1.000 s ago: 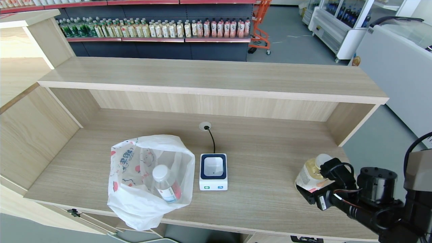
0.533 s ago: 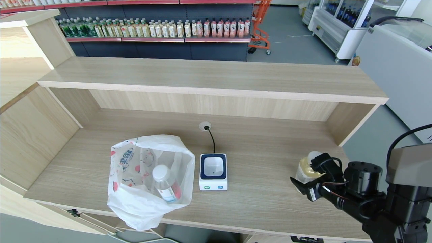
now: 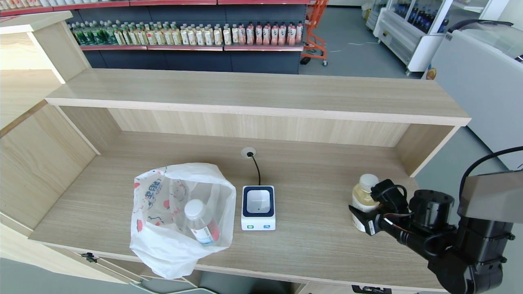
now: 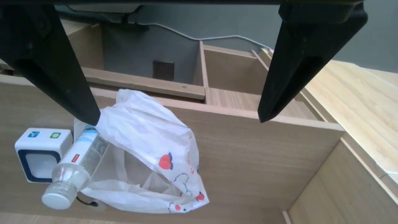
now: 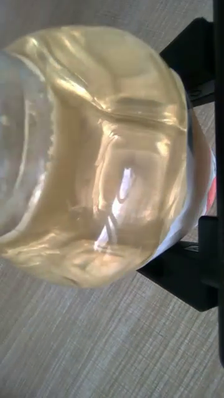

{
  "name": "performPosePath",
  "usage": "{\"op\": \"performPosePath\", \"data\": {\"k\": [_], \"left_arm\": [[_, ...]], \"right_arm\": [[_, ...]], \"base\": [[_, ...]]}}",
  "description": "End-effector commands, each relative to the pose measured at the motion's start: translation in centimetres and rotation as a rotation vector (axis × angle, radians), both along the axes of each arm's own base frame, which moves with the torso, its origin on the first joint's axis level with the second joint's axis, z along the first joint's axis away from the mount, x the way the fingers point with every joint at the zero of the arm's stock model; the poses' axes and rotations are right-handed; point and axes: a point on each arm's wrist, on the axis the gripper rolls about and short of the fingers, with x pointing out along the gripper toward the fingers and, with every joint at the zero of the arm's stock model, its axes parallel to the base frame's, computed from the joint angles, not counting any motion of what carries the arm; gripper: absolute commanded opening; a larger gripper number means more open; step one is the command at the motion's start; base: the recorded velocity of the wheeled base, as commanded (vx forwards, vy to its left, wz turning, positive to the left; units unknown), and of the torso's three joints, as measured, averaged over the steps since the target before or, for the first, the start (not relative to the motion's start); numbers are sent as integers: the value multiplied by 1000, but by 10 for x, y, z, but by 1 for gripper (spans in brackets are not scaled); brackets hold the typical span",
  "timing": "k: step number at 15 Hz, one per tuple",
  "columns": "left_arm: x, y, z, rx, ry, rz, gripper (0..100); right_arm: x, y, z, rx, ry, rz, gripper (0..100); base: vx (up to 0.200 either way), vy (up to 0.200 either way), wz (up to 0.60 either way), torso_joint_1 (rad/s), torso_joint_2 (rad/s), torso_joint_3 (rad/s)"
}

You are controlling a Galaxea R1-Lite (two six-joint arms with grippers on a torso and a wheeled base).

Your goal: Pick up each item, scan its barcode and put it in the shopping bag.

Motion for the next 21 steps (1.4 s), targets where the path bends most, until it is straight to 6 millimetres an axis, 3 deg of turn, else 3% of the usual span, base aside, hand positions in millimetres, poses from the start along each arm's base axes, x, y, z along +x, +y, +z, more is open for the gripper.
{"op": "performPosePath", "data": {"k": [1,2,5,7,10,12,17,21], "left_arm": [[0,0,0,0,-1,0,100],[0,0,0,0,-1,0,100],[0,0,0,0,-1,0,100],[0,0,0,0,-1,0,100],[0,0,0,0,-1,0,100],[0,0,0,0,-1,0,100],[0,0,0,0,-1,0,100],[0,0,0,0,-1,0,100]], "right_arm": [[0,0,3,1,-14,1,0],[-2,0,10,7,-30,1,0],[-15,-1,59,161,-106,62,0],[-48,-8,115,310,-46,218,0],[-87,-13,159,433,53,485,0],[-95,-5,167,441,75,603,0],[-127,39,163,452,236,816,0],[-119,52,146,373,254,817,0]], "base": [[0,0,0,0,0,0],[0,0,0,0,0,0],[0,0,0,0,0,0],[0,0,0,0,0,0],[0,0,0,0,0,0],[0,0,0,0,0,0],[0,0,0,0,0,0],[0,0,0,0,0,0]]}}
